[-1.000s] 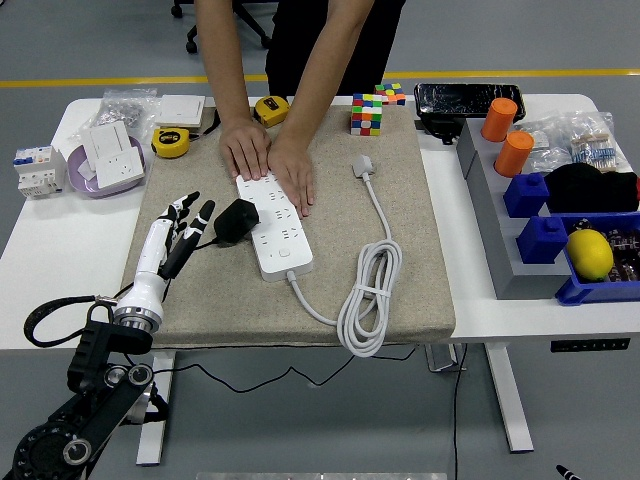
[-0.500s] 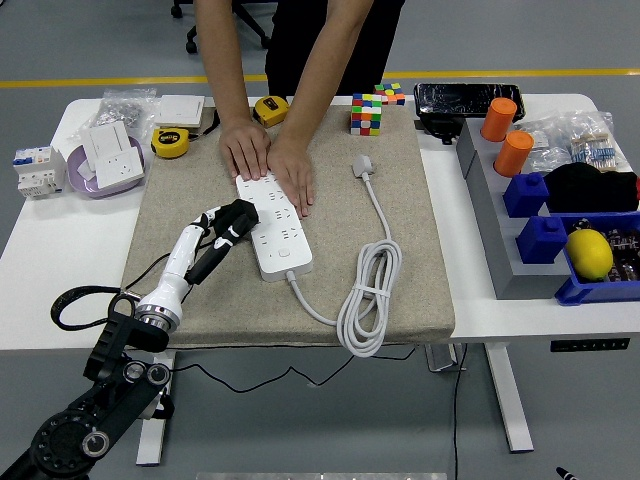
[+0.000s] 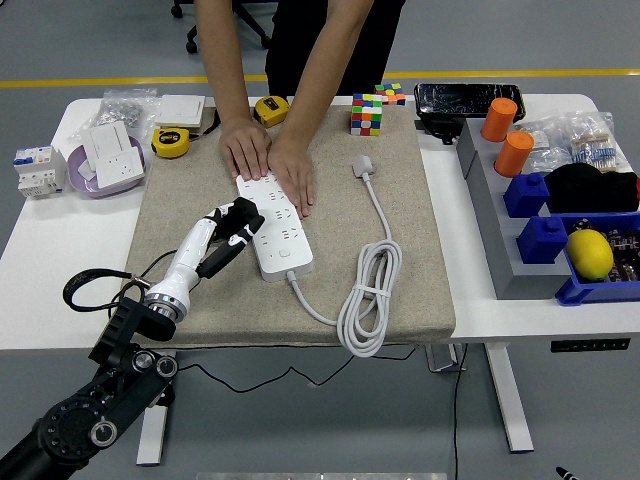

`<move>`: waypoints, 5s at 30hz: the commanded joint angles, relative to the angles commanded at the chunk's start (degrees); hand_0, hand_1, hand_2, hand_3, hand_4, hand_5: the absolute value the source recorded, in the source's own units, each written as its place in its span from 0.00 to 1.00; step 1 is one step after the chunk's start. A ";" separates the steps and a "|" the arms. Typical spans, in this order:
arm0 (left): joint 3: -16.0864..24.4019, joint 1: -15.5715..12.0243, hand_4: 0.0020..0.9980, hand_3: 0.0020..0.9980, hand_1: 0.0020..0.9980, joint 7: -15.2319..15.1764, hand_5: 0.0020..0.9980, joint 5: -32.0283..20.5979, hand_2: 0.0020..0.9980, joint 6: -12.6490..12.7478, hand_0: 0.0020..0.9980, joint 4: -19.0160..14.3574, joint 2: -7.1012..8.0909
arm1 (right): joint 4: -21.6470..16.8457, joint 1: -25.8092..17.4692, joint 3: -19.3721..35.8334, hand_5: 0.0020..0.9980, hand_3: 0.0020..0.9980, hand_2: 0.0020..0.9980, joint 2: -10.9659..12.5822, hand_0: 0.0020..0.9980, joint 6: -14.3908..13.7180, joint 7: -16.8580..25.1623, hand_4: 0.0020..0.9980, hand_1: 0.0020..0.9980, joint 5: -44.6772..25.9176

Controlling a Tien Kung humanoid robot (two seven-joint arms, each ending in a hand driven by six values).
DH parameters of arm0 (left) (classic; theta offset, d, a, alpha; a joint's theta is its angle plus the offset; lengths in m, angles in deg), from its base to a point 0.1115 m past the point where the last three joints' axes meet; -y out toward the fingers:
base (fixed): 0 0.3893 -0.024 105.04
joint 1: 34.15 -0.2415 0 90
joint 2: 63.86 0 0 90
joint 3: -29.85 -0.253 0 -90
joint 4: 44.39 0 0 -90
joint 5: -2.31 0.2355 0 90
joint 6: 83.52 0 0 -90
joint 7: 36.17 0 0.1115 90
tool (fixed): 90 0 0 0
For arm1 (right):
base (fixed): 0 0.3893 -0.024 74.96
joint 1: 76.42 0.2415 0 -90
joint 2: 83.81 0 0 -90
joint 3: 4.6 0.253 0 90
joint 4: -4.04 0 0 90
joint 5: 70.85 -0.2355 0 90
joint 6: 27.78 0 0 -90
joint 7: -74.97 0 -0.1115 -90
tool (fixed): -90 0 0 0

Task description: Pick up the plug,place it near the board,insert it into the board,press the button

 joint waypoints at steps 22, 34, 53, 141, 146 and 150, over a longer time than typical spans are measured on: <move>-3.04 3.90 1.00 0.90 0.98 4.60 0.97 9.21 0.94 -1.54 1.00 -0.48 1.25 | 0.00 0.30 0.13 0.79 0.81 0.79 0.05 0.85 -0.78 0.10 1.00 0.81 -0.16; -4.02 4.52 1.00 0.90 0.98 8.28 1.00 16.04 0.92 -4.68 1.00 -1.28 1.32 | 0.00 0.21 0.87 0.79 0.81 0.78 0.12 0.85 -0.57 0.32 1.00 0.81 0.30; -6.60 6.15 1.00 0.91 0.99 10.30 1.00 20.42 0.92 -6.08 1.00 -1.98 1.64 | 0.00 0.18 0.36 0.80 0.81 0.78 0.27 0.85 -0.64 0.20 1.00 0.81 0.11; -10.95 6.22 0.48 0.80 0.05 26.07 0.00 24.28 0.15 -23.44 0.14 -11.89 3.60 | 0.00 0.09 0.62 0.84 0.80 0.78 0.32 0.86 -0.43 -0.06 1.00 0.81 0.65; -11.16 6.36 0.48 0.79 0.05 26.14 0.00 24.32 0.15 -23.58 0.14 -11.38 3.54 | 0.00 0.07 0.53 0.84 0.80 0.78 0.32 0.86 -0.48 -0.08 1.00 0.81 0.51; -10.94 6.48 0.48 0.77 0.05 26.17 0.00 24.82 0.15 -23.57 0.14 -11.54 3.46 | 0.00 0.08 0.53 0.84 0.80 0.78 0.26 0.86 -0.47 -0.09 1.00 0.81 0.48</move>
